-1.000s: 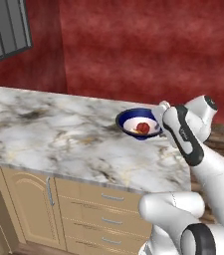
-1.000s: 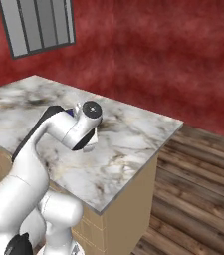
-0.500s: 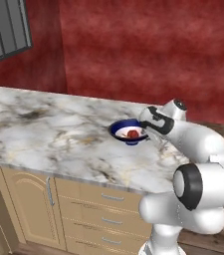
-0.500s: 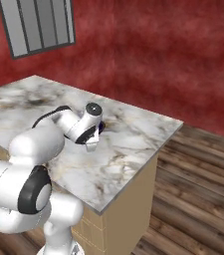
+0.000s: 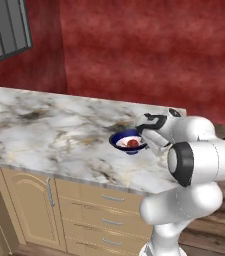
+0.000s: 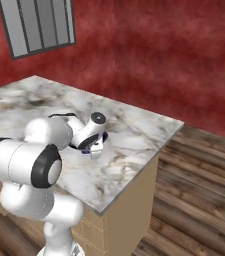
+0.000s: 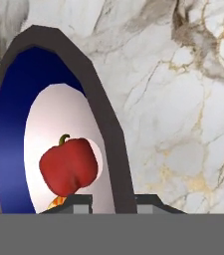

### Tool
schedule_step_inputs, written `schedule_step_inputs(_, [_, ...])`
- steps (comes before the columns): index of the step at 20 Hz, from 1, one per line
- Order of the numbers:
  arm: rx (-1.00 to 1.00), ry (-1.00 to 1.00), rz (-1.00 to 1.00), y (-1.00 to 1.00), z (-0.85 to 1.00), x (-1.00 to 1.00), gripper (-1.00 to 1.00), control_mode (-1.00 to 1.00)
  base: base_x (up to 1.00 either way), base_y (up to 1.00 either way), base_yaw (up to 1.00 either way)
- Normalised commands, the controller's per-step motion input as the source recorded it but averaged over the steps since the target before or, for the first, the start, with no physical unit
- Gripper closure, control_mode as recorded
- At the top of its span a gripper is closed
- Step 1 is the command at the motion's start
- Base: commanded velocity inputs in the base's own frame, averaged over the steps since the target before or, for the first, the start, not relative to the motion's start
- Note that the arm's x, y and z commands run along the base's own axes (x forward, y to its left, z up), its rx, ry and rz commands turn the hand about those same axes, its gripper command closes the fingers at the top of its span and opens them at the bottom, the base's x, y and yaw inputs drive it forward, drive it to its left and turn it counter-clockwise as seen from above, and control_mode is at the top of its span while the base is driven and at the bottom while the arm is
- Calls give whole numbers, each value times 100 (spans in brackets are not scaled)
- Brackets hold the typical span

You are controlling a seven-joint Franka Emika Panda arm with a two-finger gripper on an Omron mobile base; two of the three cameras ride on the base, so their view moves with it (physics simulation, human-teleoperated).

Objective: The microwave is finished heating the shrimp and bell pepper. Take the bowl containing the food and place it on the dining counter.

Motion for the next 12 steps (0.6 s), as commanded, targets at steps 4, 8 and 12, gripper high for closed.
schedule_step_inputs(4, [-2,-12,0,0,-47,3,100,-100,0,0,0])
schedule_step_inputs(8, [-3,-8,0,0,-31,18,100,-100,0,0,0])
schedule_step_inputs(12, [0,1,-3,1,-1,25,-100,-100,0,0,0])
